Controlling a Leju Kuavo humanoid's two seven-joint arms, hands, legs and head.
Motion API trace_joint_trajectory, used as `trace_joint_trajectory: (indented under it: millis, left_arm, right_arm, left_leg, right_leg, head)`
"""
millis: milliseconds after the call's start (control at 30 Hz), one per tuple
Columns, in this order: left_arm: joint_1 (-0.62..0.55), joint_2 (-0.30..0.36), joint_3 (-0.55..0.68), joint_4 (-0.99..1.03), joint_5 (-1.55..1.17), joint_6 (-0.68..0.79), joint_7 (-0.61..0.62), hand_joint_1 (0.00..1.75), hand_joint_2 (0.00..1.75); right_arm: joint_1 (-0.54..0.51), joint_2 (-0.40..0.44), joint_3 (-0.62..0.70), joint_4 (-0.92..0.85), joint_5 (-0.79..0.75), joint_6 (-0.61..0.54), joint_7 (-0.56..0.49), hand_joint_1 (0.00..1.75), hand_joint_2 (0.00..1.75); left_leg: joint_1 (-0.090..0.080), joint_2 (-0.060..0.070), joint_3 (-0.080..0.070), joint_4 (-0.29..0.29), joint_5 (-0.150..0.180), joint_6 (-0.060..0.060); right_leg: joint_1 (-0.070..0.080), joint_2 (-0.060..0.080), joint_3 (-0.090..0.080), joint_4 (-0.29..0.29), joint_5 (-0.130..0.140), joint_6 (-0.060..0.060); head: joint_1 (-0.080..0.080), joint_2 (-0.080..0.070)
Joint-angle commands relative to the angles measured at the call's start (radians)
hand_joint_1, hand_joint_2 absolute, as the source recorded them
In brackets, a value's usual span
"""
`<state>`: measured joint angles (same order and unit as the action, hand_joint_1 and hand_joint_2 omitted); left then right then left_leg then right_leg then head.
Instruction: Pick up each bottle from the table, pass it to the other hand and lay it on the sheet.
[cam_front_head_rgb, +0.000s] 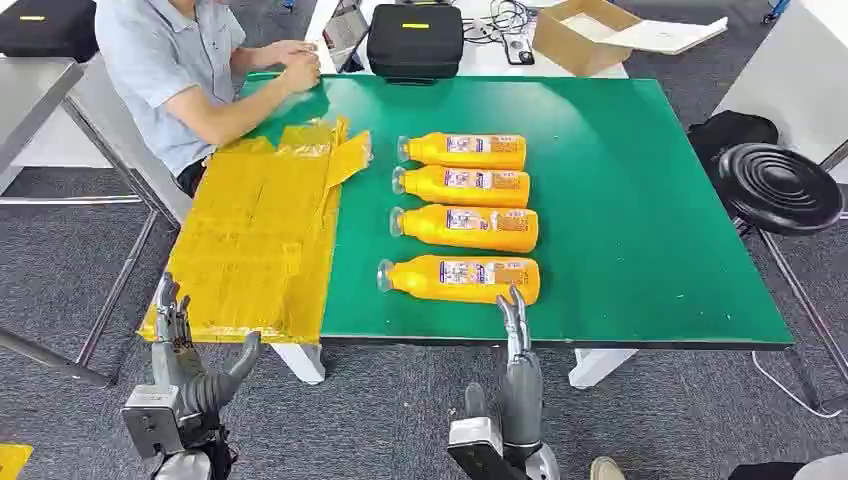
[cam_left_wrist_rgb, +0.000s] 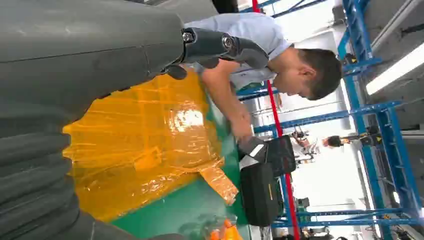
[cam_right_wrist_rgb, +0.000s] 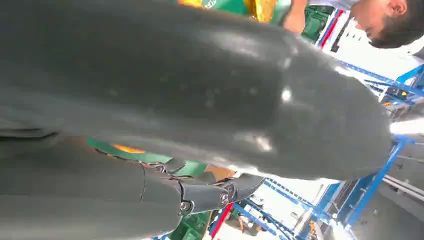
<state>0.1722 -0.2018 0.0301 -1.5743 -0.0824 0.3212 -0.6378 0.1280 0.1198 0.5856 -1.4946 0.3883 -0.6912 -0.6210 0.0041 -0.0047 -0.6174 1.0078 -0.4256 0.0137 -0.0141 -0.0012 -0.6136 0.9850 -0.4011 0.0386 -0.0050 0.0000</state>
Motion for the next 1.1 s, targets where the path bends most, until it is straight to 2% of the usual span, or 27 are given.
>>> trace_joint_trajectory:
  millis: [33, 533, 1100]
  left_arm:
    - [0.004, 0.003, -0.011, -0.042, -0.008, -0.008, -0.002, 0.0, 1.75]
    - [0.005, 0.009, -0.005, -0.081, -0.03, -0.01, 0.007, 0.0, 1.75]
    - [-0.035, -0.013, -0.019, 0.003, -0.043, -0.008, 0.004, 0.0, 1.75]
  right_arm:
    - [0.007, -0.036, 0.017, -0.032, 0.006, -0.007, 0.002, 0.0, 0.0]
    - [0.002, -0.027, 0.009, -0.024, 0.001, -0.007, -0.011, 0.0, 0.0]
    - [0.009, -0.034, -0.013, -0.03, 0.002, -0.007, -0.01, 0.0, 0.0]
  left_leg:
    - [0.001, 0.0, 0.004, 0.0, -0.002, -0.001]
    - [0.0, 0.0, 0.004, 0.0, -0.002, -0.001]
    - [0.0, -0.001, 0.006, -0.001, -0.001, -0.001]
  right_leg:
    - [0.001, 0.0, 0.004, 0.0, -0.002, -0.001]
    - [0.001, 0.0, 0.004, 0.0, -0.001, -0.001]
    - [0.001, -0.002, 0.006, -0.001, -0.002, -0.001]
  head:
    - [0.0, 0.0]
    - [0.0, 0.0]
    - [0.0, 0.0]
